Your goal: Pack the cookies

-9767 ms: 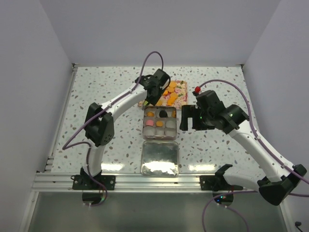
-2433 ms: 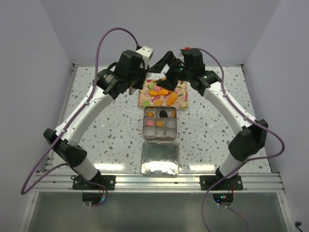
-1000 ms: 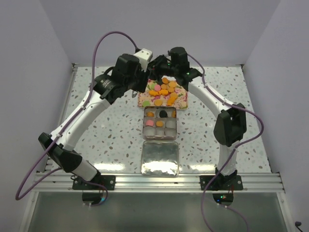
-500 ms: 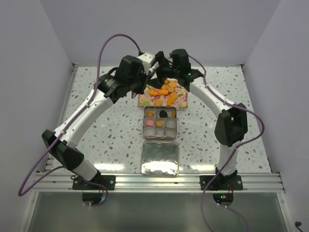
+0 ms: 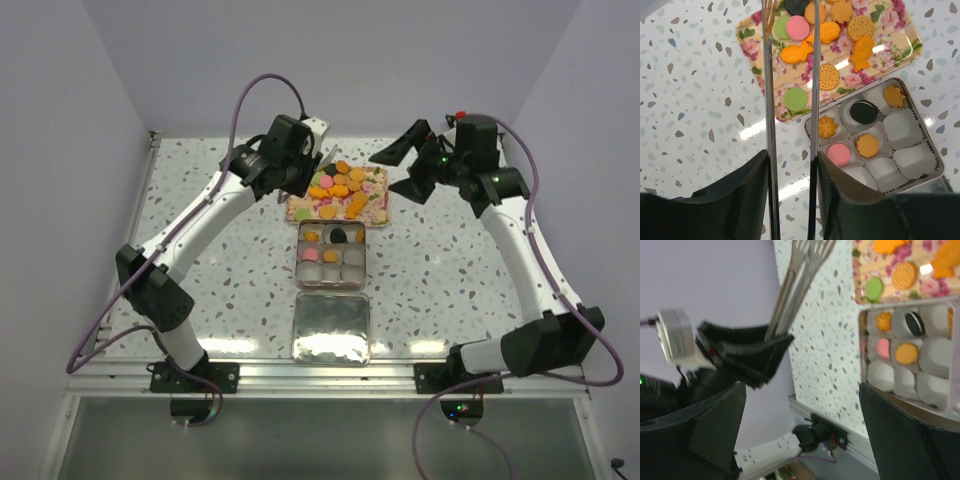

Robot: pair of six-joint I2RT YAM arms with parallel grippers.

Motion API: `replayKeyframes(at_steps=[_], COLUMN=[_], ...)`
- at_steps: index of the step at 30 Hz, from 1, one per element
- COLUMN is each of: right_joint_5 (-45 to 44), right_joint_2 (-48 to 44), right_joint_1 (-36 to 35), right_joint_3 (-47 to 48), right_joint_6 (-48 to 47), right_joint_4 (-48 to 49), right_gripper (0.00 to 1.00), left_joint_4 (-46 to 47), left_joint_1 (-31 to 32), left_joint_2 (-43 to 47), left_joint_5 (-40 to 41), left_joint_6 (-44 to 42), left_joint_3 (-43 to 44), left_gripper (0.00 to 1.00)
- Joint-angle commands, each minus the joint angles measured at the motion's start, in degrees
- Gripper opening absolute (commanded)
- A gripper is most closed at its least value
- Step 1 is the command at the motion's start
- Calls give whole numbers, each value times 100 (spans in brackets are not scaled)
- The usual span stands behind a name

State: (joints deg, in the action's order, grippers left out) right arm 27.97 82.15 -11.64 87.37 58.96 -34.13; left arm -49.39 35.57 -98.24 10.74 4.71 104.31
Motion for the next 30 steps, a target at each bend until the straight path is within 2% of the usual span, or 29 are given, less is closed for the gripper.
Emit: replayKeyframes(at_steps=[1,10,21,27,30], right_joint_5=[-80,-441,-388,-388,-423], right_joint_2=[-497,-1121,-1210,-1192,-1192], right_joint_1=[-58,197,338,338,346], right_joint_3=[-588,-941,-1170,-1179,-1153], right_joint_6=[-841,-1879,-1914,-1941,-1976], right_joint_4=[-936,-2106,-2168,-2273,-2326], right_gripper=[99,99,99,99,99], left_joint_4=[78,34,175,544,588], left_joint_1=[-24,-59,-235,-437,-446], left_joint_2=[-230,-775,-1154,-1233,-1382], left_joint_5=[77,-11,-46,-125,-291], left_joint_6=[-242,-304,-383,-445,-682], left_joint_3=[-51,-218,-543,-754,-693], left_gripper=[46,50,54,54,54])
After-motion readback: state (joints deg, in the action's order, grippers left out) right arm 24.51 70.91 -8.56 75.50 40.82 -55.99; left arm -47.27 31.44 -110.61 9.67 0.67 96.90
